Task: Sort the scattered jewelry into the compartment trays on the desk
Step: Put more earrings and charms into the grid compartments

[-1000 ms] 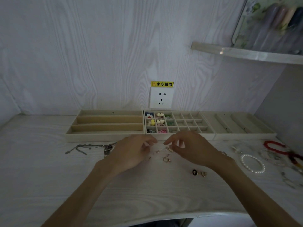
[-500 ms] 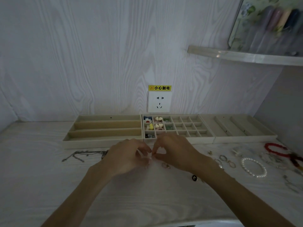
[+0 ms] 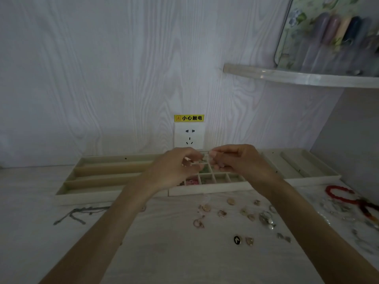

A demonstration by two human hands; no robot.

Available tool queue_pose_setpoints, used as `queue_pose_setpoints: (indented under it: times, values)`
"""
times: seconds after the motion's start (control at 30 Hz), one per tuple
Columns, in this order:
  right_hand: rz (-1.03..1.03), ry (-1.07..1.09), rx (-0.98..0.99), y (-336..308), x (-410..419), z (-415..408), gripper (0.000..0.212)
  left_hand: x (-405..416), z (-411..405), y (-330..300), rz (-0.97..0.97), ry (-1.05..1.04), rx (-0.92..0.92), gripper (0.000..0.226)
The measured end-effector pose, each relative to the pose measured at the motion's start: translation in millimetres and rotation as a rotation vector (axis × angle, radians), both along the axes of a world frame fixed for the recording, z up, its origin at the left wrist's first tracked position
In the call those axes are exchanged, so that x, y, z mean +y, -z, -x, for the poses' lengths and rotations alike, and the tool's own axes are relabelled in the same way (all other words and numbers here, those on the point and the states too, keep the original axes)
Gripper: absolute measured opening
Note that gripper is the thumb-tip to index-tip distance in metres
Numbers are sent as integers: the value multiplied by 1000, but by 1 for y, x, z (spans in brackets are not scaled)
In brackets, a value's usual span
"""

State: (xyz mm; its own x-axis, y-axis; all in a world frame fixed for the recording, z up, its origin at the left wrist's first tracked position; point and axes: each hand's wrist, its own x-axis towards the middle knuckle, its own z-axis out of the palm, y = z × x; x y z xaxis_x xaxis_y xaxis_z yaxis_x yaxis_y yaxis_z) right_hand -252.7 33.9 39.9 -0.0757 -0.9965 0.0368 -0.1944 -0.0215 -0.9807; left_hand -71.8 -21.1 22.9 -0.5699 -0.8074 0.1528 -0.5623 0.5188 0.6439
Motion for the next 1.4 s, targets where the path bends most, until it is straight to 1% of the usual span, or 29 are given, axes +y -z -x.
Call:
queue_pose_setpoints:
  times: [0.07,0.1,0.13,0.2,0.23,0.27,0.37,0.5,0.6,0.67,0.73,0.83,0.9,1.0,1.1,1.17,1.27,1.4]
  values:
    - [1,0,39,-1,-4,10,17,-11,13,0,-38,74,-105,51]
    - [-7,-4,66,-1,-6,14,17,-14,21,2,-41,102,-110,54]
    - [-17,-2,90,1,-8,18,17,-16,29,4,-31,121,-82,52]
    - [-29,14,122,4,-12,24,17,-19,42,9,10,124,0,32]
    - [-32,20,130,6,-13,27,16,-21,46,12,30,111,15,22]
    - [-33,33,139,8,-14,29,16,-23,48,15,46,102,2,17]
    - [-34,138,174,17,-17,38,13,-29,53,22,51,121,-32,22]
    - [1,213,168,29,-21,46,17,-36,61,30,11,125,24,22]
    - [-2,207,69,36,-21,48,19,-38,64,37,9,107,41,25]
    - [-35,178,28,39,-21,50,19,-41,65,40,4,67,57,22]
    - [-44,134,36,40,-21,52,19,-44,65,40,5,44,70,21]
    - [-3,132,169,39,-22,50,21,-46,61,40,-46,27,100,28]
    - [39,157,250,40,-24,45,19,-49,58,40,-54,4,115,22]
    - [96,181,309,43,-24,40,19,-51,55,40,-45,-11,83,12]
    - [132,211,468,49,-25,41,23,-50,53,39,-87,-21,48,10]
    - [140,198,548,51,-24,42,20,-49,54,39,-98,-28,46,11]
    - [140,184,545,53,-23,45,18,-47,56,40,-95,-36,54,14]
    - [151,183,542,53,-23,46,17,-44,58,42,-21,-44,35,17]
